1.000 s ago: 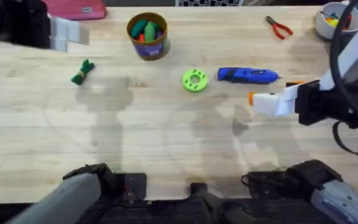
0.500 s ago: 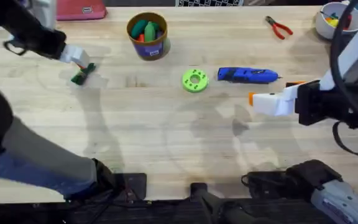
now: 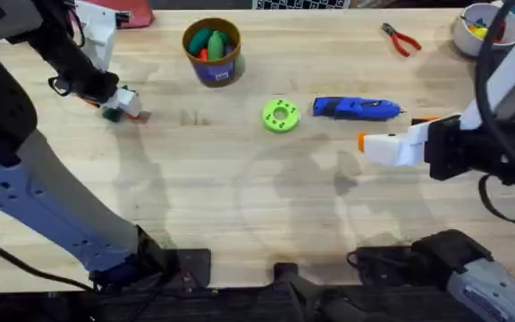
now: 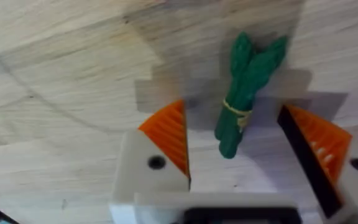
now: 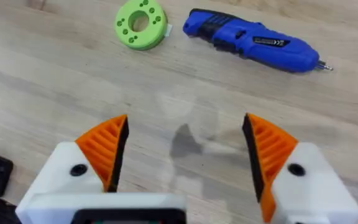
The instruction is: Pick up the gripper from the table and insert it into the empty holder that is missing its gripper. Then pick up a screw, insert it into the mounting hole, and use the screwdriver to tighten it. Finally, clean up the table by picking up the vegetable and placing it into the bucket.
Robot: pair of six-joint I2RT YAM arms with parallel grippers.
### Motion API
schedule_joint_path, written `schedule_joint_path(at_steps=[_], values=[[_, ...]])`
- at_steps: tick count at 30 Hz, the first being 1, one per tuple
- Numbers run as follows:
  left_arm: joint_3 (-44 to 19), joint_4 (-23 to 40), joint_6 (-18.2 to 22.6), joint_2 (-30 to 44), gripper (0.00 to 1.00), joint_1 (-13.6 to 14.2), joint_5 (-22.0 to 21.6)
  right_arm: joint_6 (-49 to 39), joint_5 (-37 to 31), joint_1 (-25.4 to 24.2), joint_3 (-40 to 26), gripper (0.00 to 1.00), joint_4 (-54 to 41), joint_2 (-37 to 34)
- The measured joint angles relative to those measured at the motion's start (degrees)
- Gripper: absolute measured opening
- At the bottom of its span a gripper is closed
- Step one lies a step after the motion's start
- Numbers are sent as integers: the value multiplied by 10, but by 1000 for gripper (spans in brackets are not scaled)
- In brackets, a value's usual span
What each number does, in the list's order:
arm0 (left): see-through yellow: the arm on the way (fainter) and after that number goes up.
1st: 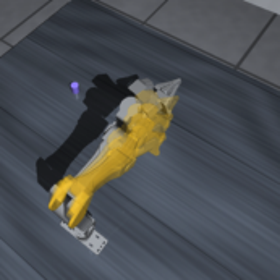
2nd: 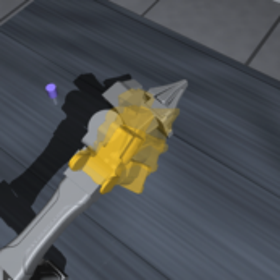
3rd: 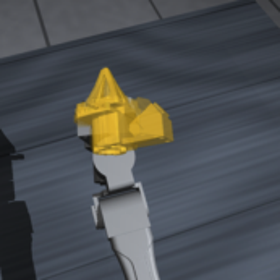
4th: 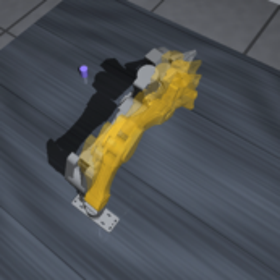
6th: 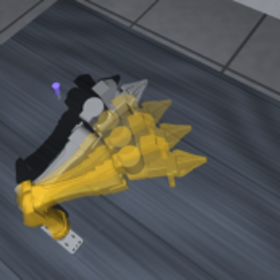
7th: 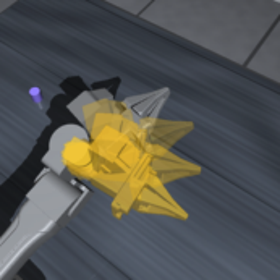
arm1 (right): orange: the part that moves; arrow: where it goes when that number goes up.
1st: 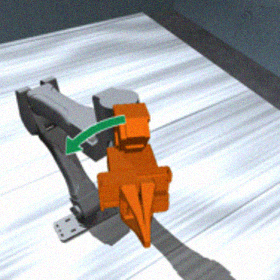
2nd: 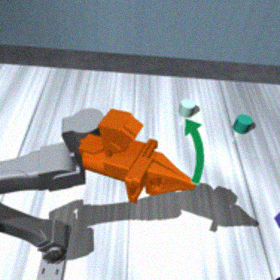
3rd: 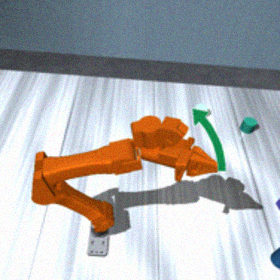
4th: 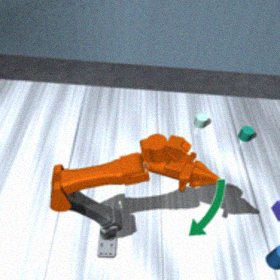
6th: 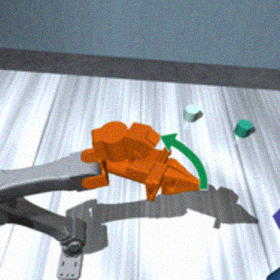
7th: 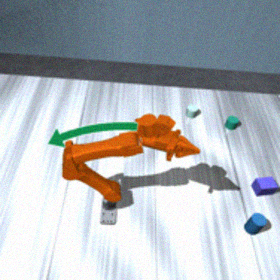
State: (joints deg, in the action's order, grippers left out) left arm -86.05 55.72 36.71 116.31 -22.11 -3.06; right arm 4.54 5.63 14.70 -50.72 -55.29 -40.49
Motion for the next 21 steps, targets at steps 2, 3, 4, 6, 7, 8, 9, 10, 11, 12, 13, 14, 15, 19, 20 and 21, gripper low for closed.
schedule_joint_path(at_steps=[2, 3, 4, 6, 7, 8, 9, 10, 11, 12, 13, 14, 15, 19, 20, 21], values=[[-2, -8, 2, 0, 803, 1, 1, 0, 0, 0, 0, 994, 0, 0], [-3, -8, 3, 1, 754, 0, 4, 0, 0, 0, 0, 994, 0, 0], [-3, -8, 2, 1, 644, 1, 5, 0, 0, 0, 0, 994, 0, 0], [-3, -10, 4, 2, 368, 0, 5, 0, 0, 0, 0, 994, 0, 0], [-3, -9, 4, 3, 285, 0, 8, 0, 0, 0, 0, 994, 0, 0], [-3, -7, 4, 3, 144, 1, 10, 0, 0, 0, 0, 994, 0, 0], [-3, -8, 6, 3, 46, 1, 12, 0, 0, 0, 0, 994, 0, 0], [-3, -10, 6, 3, 20, 1, 11, 0, 0, 0, 0, 994, 0, 0], [-3, -9, 5, 3, 15, 2, 12, 0, 0, 0, 0, 994, 0, 0], [-3, -10, 4, 3, 18, 2, 12, 0, 0, 0, 0, 994, 0, 0], [-3, -10, 2, 3, 18, 2, 12, 0, 0, 0, 0, 994, 0, 0], [-3, -10, -2, 4, 18, 2, 12, 0, 0, 0, 0, 994, 0, 0], [-4, -10, -7, 4, 18, 2, 13, 0, 0, 0, 0, 994, 0, 0], [-19, 10, -29, 4, 17, 1, 30, 0, 0, 0, 0, 994, 1, 0], [-30, 19, -35, 4, 17, 1, 35, 0, 0, 0, 0, 994, 4, 0], [-45, 30, -42, 4, 17, 1, 38, 0, 0, 0, 0, 994, 6, 0]])
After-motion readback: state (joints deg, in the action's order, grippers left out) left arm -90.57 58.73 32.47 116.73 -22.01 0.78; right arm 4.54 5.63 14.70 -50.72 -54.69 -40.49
